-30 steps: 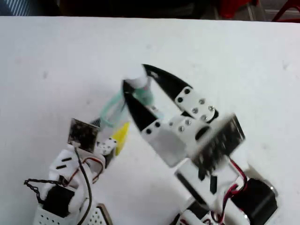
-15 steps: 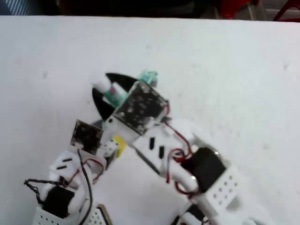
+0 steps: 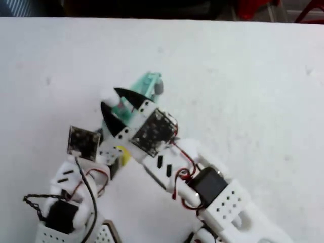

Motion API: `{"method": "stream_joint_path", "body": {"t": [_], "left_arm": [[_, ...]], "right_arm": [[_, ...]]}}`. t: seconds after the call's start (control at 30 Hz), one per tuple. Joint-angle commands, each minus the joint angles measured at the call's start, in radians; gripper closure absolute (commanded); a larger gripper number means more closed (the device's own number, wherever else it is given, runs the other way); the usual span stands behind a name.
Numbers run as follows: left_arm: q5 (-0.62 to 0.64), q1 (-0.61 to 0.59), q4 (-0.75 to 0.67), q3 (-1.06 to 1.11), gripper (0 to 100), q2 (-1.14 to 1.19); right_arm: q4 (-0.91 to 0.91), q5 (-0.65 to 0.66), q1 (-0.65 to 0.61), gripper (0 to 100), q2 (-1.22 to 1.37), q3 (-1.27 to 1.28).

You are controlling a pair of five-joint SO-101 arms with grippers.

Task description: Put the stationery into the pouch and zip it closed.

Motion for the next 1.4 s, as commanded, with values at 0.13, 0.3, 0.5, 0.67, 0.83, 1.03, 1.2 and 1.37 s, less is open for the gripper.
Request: {"method": "stream_joint_path", "body": {"t": [0.13,0.3,0.5,0.67,0.83,1.03,1.2,1.37], "left_arm": [[0.011,-0.015,0.002,-0.037,75,0.005],[0.011,-0.015,0.002,-0.037,75,0.005],[0.011,-0.015,0.002,-0.035,75,0.005],[0.006,-0.008,0.002,-0.035,75,0.005],[0.005,-0.008,0.003,-0.035,75,0.005],[-0.018,-0.007,0.0,-0.035,84,0.005],[-0.057,-0.007,-0.04,-0.02,90,0.005],[-0.06,-0.01,-0.04,-0.02,93,0.005]], "right_arm": [[0.048,-0.025,0.12,96.9,-0.01,0.002],[0.117,-0.031,0.139,77.9,-0.019,-0.006],[0.119,-0.031,0.131,70.9,-0.018,-0.035],[0.133,-0.029,0.139,74.6,-0.019,-0.123],[0.231,-0.029,0.194,78.1,-0.019,-0.226],[0.326,-0.031,0.355,85.9,-0.01,-0.419],[0.38,-0.023,0.447,97.2,-0.007,-0.433],[0.392,-0.021,0.495,98.0,0.012,-0.27]]}}
